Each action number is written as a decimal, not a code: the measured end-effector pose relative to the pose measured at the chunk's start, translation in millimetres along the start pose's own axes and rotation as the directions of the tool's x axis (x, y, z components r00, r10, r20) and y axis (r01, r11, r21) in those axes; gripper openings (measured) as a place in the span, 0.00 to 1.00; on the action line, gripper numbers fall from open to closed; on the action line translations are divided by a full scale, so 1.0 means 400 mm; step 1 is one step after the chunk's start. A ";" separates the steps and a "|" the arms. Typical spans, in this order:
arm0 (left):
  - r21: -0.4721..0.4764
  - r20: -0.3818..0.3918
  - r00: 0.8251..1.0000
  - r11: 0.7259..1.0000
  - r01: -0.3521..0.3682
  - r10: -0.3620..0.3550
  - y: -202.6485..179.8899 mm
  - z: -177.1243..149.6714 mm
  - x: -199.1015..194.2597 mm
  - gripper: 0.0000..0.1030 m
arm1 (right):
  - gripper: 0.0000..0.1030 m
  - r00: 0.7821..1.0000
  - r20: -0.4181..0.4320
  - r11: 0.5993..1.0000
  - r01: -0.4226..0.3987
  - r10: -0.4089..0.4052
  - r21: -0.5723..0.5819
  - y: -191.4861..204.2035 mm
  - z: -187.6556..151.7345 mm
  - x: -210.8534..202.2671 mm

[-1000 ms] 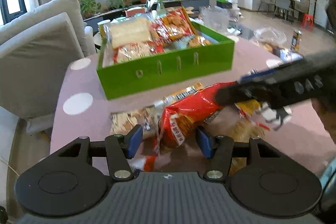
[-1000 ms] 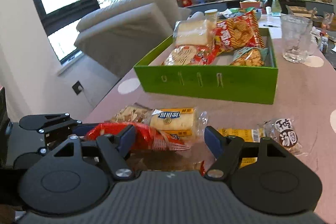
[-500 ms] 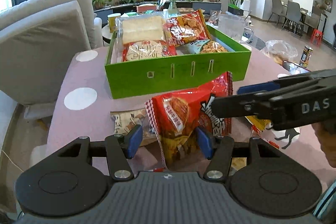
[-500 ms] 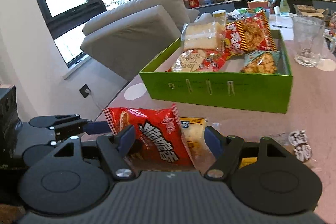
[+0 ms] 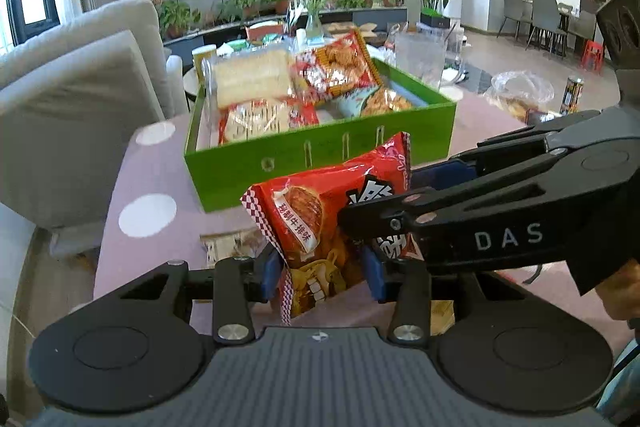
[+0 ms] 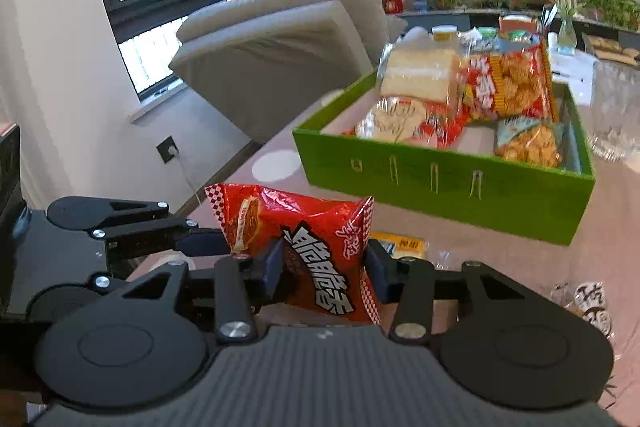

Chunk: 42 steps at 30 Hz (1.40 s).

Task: Organize snacks
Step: 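Carry the red wafer pack into the green box and open both grippers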

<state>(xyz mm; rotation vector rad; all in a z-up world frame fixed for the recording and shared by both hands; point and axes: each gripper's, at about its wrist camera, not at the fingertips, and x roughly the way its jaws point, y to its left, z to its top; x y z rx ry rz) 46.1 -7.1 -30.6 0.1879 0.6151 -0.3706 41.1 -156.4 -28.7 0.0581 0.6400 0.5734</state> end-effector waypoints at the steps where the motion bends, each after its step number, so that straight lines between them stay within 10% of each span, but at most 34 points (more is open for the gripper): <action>1: 0.000 0.008 1.000 1.000 0.000 0.000 -0.002 0.004 -0.008 0.39 | 0.44 1.000 0.010 1.000 0.001 -0.001 0.000 0.001 0.004 -0.007; 22: 0.014 0.110 0.994 1.000 0.011 -0.012 -0.048 0.161 0.000 0.39 | 0.44 0.993 0.114 1.000 0.015 -0.017 0.017 -0.081 0.116 -0.063; 42: -0.028 0.054 0.998 1.000 -0.011 0.012 -0.018 0.303 0.229 0.39 | 0.44 0.990 0.135 0.994 -0.040 0.027 0.099 -0.291 0.256 0.088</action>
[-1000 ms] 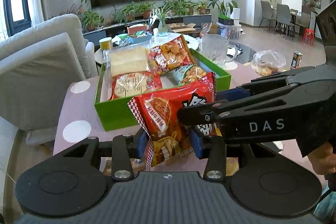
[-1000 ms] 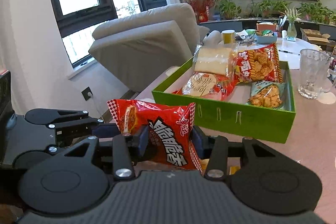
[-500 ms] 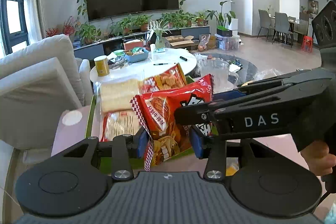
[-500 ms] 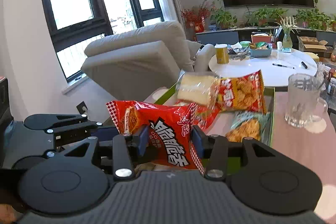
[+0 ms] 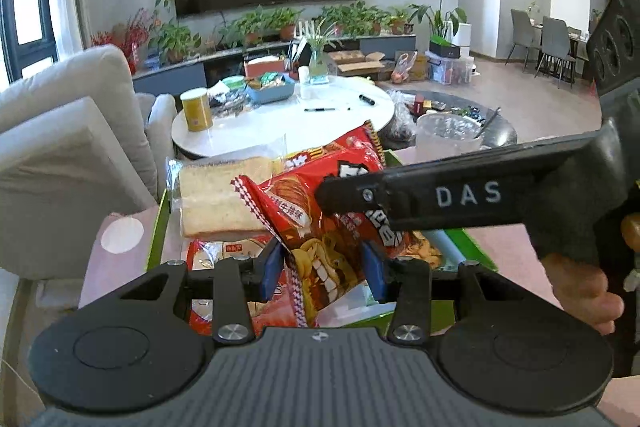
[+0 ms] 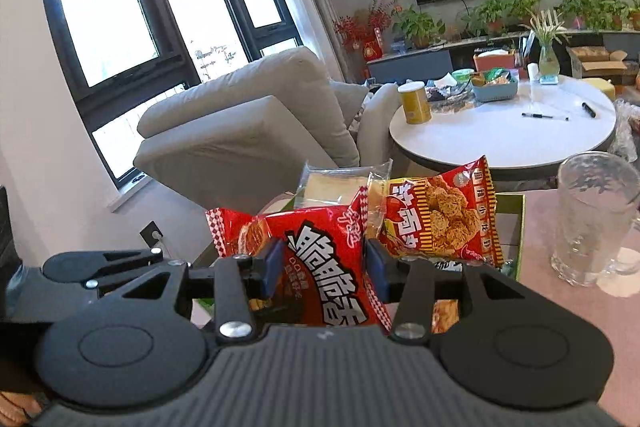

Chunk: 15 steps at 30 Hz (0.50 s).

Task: Organize snacks
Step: 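Carry the red wafer pack into the green box and open both grippers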

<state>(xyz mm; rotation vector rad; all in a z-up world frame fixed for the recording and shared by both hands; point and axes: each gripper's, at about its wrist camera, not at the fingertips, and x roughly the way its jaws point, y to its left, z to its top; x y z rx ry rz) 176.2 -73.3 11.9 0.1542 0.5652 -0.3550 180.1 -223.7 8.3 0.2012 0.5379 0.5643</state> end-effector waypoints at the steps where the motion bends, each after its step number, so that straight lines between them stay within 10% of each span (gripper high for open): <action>1: -0.002 -0.006 1.000 1.000 0.000 0.000 0.003 -0.001 0.008 0.39 | 0.44 1.000 0.001 1.000 -0.004 0.004 -0.001 -0.006 0.002 0.010; 15: 0.059 -0.017 0.999 0.997 -0.039 0.040 -0.024 -0.018 0.060 0.39 | 0.44 0.999 0.007 0.998 -0.041 0.042 -0.044 -0.053 0.031 0.115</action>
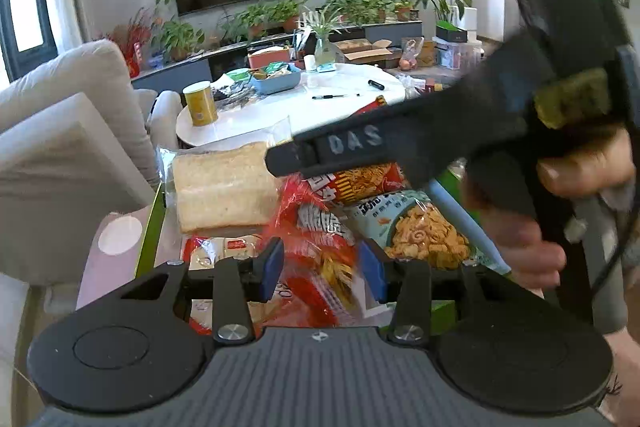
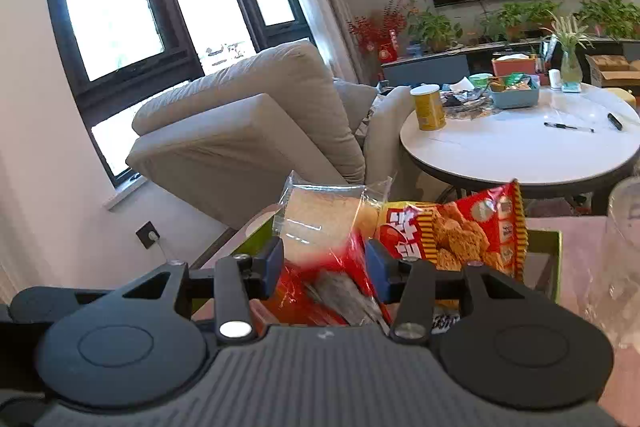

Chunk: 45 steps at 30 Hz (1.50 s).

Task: Organize snacks
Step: 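Carry the red wafer pack into the green box and open both grippers, then grasp the small blue-white packet with the left gripper while the right moves to a clear bread bag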

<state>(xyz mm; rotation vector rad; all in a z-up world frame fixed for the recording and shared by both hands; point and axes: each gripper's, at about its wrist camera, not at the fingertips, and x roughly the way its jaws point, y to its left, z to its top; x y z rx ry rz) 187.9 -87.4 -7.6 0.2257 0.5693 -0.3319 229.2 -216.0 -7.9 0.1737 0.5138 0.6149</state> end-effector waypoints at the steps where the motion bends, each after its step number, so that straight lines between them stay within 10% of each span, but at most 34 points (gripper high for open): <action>1: 0.007 0.002 1.000 1.000 0.004 -0.004 -0.002 -0.002 -0.004 0.39 | 0.44 1.000 0.003 1.000 0.006 -0.006 -0.002 0.000 0.002 -0.002; 13: -0.007 0.033 0.999 1.000 -0.020 0.021 0.003 0.005 -0.063 0.41 | 0.44 0.997 0.038 0.998 0.065 -0.066 0.024 0.003 -0.030 -0.122; 27: -0.085 0.146 0.985 0.993 -0.076 0.088 0.006 -0.014 -0.202 0.83 | 0.44 0.966 0.148 0.977 0.212 -0.212 0.013 0.103 -0.054 -0.276; 45: -0.116 0.151 0.985 0.991 -0.064 0.082 0.013 -0.125 -0.323 0.82 | 0.44 0.967 0.146 0.977 0.195 -0.207 0.088 0.189 -0.166 -0.372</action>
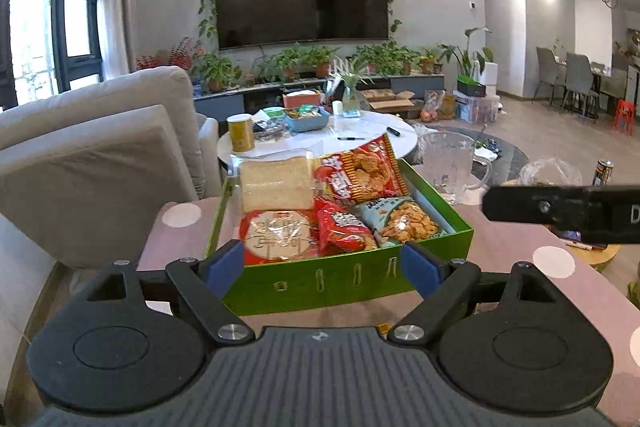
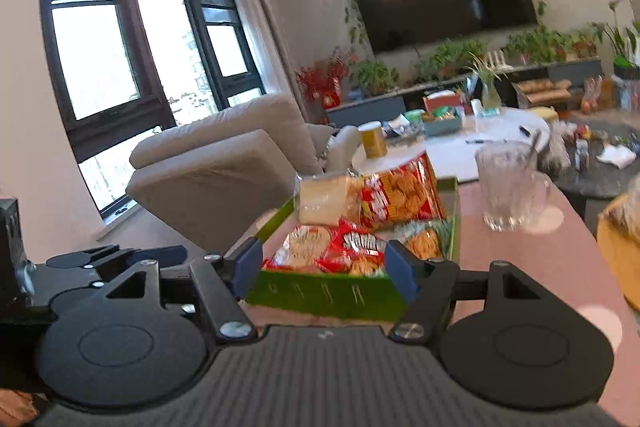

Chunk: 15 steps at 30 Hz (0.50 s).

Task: Organize snacks
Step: 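Grasp the small blue-white packet with the left gripper while the right moves to a clear bread bag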

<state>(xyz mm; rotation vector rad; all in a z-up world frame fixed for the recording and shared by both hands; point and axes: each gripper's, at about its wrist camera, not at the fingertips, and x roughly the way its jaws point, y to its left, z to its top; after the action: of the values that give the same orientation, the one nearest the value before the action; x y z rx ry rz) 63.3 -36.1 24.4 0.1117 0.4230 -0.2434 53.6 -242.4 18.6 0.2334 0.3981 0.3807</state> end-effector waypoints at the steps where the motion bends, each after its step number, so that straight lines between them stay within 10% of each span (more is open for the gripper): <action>1: -0.004 0.009 1.000 1.000 -0.006 0.006 0.006 -0.002 -0.008 0.82 | 0.44 1.000 -0.001 1.000 0.016 -0.016 -0.004 0.002 -0.003 -0.004; 15: -0.052 -0.062 0.992 0.993 -0.110 0.107 0.129 -0.120 -0.106 0.82 | 0.44 0.990 -0.105 0.995 0.097 -0.097 -0.007 0.016 -0.087 -0.010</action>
<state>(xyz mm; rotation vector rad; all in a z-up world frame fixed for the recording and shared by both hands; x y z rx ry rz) 20.3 30.1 1.7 0.0879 0.4804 -0.1217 33.7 -232.8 -9.6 0.1915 0.5109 0.2981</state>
